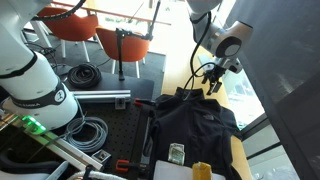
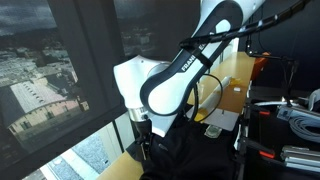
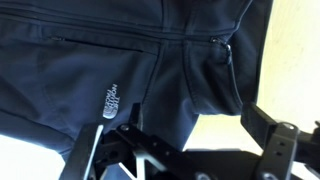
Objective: Zip up the jersey
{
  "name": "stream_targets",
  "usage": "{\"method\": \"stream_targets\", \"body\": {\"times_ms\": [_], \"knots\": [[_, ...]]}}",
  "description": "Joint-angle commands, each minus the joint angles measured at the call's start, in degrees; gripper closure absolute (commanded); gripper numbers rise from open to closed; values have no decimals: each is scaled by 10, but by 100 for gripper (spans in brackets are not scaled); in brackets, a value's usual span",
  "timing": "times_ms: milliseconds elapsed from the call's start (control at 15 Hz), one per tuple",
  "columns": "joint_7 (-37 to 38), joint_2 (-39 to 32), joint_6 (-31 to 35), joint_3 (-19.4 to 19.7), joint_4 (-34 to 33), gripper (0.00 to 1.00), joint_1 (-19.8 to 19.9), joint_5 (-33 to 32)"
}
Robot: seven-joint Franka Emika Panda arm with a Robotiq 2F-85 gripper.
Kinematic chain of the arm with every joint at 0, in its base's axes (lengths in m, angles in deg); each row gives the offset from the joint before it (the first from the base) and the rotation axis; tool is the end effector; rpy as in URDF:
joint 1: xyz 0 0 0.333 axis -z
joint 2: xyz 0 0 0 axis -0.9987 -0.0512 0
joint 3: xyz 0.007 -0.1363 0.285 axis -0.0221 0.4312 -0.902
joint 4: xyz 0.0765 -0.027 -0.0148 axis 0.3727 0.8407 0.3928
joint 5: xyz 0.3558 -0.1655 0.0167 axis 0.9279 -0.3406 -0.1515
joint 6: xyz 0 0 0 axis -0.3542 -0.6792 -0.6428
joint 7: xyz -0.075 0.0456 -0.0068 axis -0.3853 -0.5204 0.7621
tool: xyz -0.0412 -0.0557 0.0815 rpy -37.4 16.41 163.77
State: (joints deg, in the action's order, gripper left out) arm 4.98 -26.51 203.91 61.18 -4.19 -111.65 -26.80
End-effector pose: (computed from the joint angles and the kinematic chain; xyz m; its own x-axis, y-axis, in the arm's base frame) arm 0.6226 0.3295 0.1294 0.9836 0.1715 -0.0551 0.1759 -0.9805 0.0881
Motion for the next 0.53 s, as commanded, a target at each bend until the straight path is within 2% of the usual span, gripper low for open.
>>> {"method": "stream_targets", "body": {"times_ms": [0, 467], "knots": [[-1, 107, 46, 10, 138, 0, 17, 10], [-15, 280, 102, 20, 341, 0, 59, 3]]}}
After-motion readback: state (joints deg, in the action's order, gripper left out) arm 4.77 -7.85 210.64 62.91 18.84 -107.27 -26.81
